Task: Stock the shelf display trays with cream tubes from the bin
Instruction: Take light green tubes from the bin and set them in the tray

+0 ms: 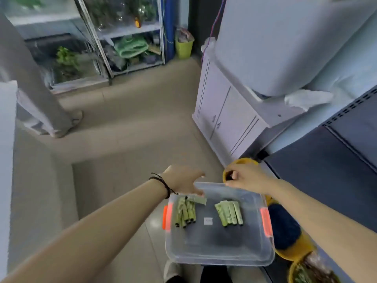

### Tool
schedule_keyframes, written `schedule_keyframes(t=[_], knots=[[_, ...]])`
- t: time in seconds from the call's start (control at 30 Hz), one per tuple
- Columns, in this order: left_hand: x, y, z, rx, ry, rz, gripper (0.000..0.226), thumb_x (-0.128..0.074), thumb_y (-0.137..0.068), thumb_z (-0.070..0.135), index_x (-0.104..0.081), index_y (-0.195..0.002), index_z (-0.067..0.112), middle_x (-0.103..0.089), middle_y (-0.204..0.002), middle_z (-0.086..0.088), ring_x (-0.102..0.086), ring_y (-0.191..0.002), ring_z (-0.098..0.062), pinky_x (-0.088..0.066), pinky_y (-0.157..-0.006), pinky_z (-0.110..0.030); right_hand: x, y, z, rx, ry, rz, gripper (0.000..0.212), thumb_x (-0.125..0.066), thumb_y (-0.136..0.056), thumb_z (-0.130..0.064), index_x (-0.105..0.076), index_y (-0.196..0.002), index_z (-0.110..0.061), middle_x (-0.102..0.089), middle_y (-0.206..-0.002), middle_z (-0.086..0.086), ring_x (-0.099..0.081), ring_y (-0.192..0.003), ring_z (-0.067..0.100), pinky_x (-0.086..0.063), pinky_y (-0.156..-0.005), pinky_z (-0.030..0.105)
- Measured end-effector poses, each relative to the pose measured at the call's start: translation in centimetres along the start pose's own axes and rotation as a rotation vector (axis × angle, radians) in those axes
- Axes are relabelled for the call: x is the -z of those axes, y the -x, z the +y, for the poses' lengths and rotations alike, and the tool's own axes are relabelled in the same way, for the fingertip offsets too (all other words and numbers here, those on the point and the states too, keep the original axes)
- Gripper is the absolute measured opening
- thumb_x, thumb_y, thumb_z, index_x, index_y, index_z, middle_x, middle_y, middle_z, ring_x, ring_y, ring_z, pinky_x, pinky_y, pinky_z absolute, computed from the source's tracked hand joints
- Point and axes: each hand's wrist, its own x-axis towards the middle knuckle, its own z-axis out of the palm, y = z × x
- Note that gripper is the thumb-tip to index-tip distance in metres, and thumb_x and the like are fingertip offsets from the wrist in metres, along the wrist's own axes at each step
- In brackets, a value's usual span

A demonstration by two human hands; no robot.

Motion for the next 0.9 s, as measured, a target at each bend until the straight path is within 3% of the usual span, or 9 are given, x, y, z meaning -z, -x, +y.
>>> schedule_keyframes(t=[0.1,0.23,0.4,0.57,0.73,0.9], knots=[[-7.2,-4.1,-0.2,0.022,0.194,-0.100,0.060,-0.058,-0.082,0.056,-0.042,-0.133,0.030,-0.054,-0.130,0.003,-0.052,-0.118,-0.021,-0.043,-0.093,-0.036,-5.9,-2.8,3.5,-0.074,-0.063,-0.069,0.050,-0.060,-0.086,-0.053,-0.053,-0.128,-0.027,-0.062,-0.101,-0.008,-0.058,-0.091,0.011,-0.049,-0.083,0.033],[-15.8,-9.2,0.1,0.081,0.499,-0.178,0.053,-0.067,-0.082,0.041,-0.050,-0.128,0.020,-0.057,-0.124,-0.001,-0.053,-0.115,-0.019,-0.043,-0.099,-0.038,-13.0,-5.8,7.8,-0.158,-0.118,-0.129,0.047,-0.059,-0.089,-0.048,-0.052,-0.129,-0.026,-0.060,-0.101,-0.011,-0.055,-0.096,0.010,-0.037,-0.069,0.020],[-24.6,-15.0,0.6,0.243,0.752,-0.140,0.054,-0.069,-0.082,0.029,-0.048,-0.129,0.013,-0.051,-0.131,-0.005,-0.049,-0.121,-0.020,-0.041,-0.098,-0.029,-20.7,-9.3,12.9,-0.263,-0.256,-0.082,0.045,-0.065,-0.087,-0.042,-0.057,-0.126,-0.023,-0.061,-0.120,-0.003,-0.057,-0.108,0.016,-0.048,-0.086,0.031],[-30.6,-19.8,2.5,0.315,0.821,-0.100,0.061,-0.063,-0.087,0.023,-0.037,-0.141,0.013,-0.042,-0.143,-0.007,-0.042,-0.129,-0.021,-0.037,-0.102,-0.029,-26.5,-12.0,17.3,-0.355,-0.389,-0.049,0.049,-0.067,-0.087,-0.032,-0.056,-0.132,-0.015,-0.061,-0.124,0.001,-0.056,-0.112,0.017,-0.044,-0.088,0.029],[-33.8,-23.5,4.4,0.322,0.916,0.021,0.064,-0.064,-0.086,0.014,-0.035,-0.142,0.015,-0.042,-0.142,-0.003,-0.051,-0.106,-0.013,-0.040,-0.086,-0.019,-30.8,-14.0,20.6,-0.451,-0.477,-0.060,0.054,-0.067,-0.086,-0.036,-0.053,-0.135,-0.018,-0.062,-0.126,0.001,-0.059,-0.111,0.017,-0.049,-0.088,0.027],[-36.2,-24.7,4.5,0.331,0.838,0.060,0.066,-0.065,-0.083,0.009,-0.034,-0.141,0.016,-0.041,-0.135,-0.004,-0.049,-0.120,-0.019,-0.043,-0.098,-0.027,-32.8,-15.4,20.7,-0.472,-0.505,0.014,0.043,-0.069,-0.085,-0.032,-0.062,-0.126,-0.018,-0.067,-0.119,-0.001,-0.062,-0.108,0.016,-0.051,-0.086,0.030]])
